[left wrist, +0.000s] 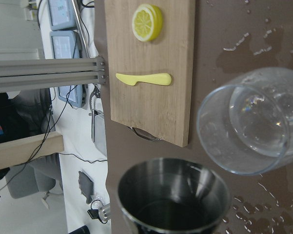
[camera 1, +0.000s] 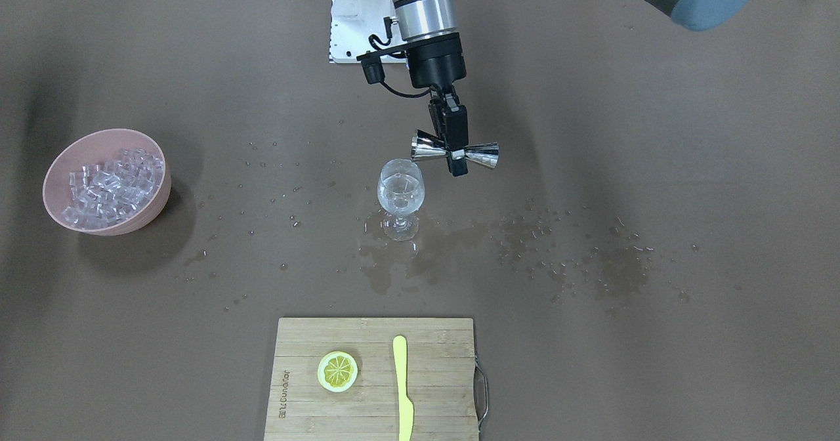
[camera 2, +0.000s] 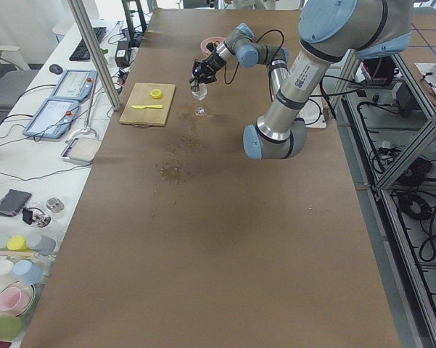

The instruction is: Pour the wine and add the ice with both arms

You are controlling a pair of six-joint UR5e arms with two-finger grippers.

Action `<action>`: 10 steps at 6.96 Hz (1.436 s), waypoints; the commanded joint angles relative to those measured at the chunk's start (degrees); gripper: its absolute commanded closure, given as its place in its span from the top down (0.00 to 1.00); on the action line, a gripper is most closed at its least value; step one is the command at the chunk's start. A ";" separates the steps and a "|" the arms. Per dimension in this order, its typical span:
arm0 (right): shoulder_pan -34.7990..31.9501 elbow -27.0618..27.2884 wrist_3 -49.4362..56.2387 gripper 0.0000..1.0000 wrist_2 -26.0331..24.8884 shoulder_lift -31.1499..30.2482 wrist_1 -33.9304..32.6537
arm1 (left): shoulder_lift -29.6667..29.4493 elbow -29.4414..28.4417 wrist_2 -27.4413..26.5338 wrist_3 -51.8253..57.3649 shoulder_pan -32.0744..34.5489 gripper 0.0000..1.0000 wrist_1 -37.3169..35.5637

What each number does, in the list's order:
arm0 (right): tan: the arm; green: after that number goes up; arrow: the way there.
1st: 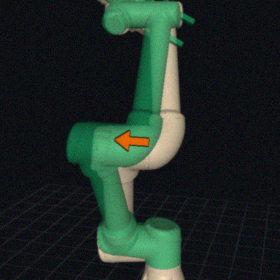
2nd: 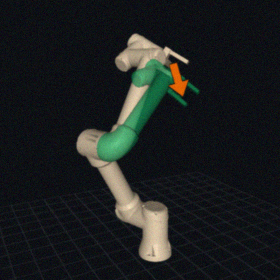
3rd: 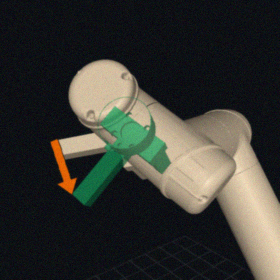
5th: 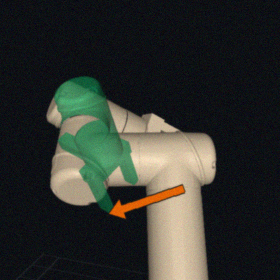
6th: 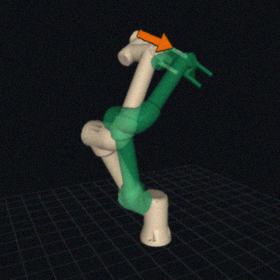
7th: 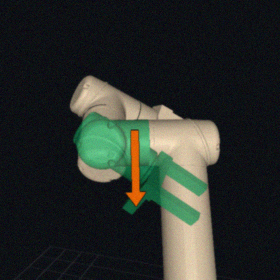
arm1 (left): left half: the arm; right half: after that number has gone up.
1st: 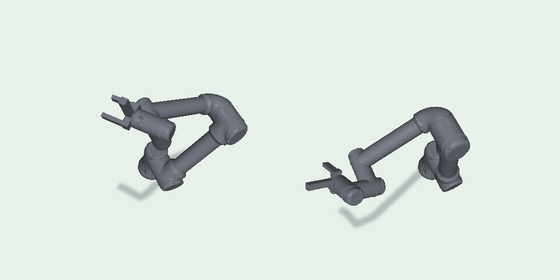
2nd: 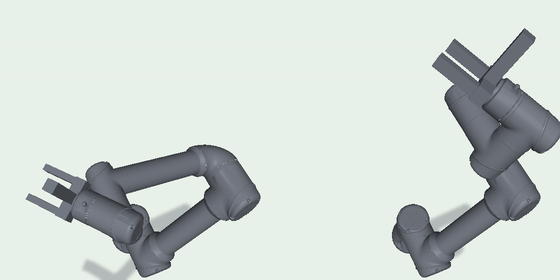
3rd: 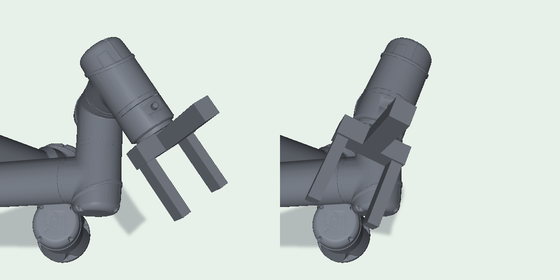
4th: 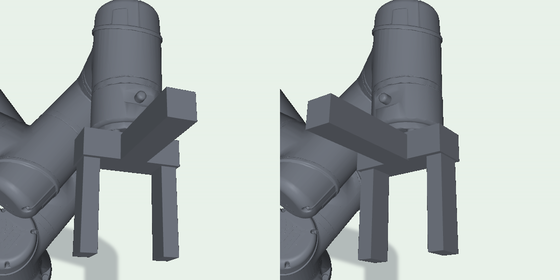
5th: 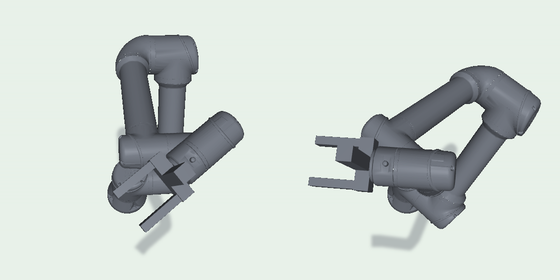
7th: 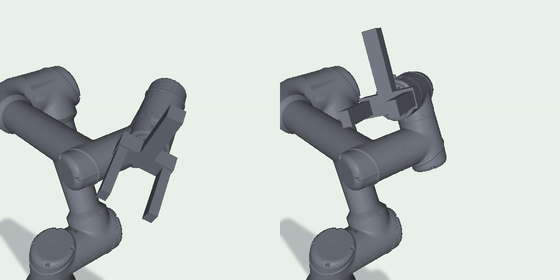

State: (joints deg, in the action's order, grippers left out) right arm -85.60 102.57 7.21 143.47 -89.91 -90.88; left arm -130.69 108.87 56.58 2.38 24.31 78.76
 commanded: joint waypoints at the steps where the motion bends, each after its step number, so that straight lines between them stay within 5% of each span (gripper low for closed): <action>1: 0.00 -0.26 0.00 1.00 0.32 0.00 0.00 | 13.82 7.55 1.07 -12.50 3.71 0.00 14.70; 2: 0.00 -0.44 0.00 1.00 0.41 0.00 0.00 | 20.76 8.71 1.43 -25.71 3.90 0.00 19.71; 3: 0.00 -0.35 0.00 1.00 0.58 0.00 0.00 | 30.23 8.55 1.52 -32.37 3.90 0.00 32.29; 5: 0.00 0.09 0.00 1.00 1.37 0.09 0.00 | 45.30 -2.53 2.13 -37.49 5.64 0.00 70.46; 6: 0.00 0.09 0.00 1.00 1.46 0.09 0.00 | 46.22 -11.40 11.71 -46.67 10.45 0.00 83.62; 8: 0.00 0.35 0.00 1.00 1.64 0.18 0.00 | 45.37 -33.19 20.56 -48.61 17.06 0.00 106.76; 10: 0.00 0.35 0.00 1.00 2.60 0.18 0.00 | 45.26 -36.09 21.82 -51.66 18.49 0.00 108.09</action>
State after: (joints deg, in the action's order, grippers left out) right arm -85.61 102.86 7.21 145.75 -89.74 -90.88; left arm -85.32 75.50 77.36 -47.00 41.79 184.65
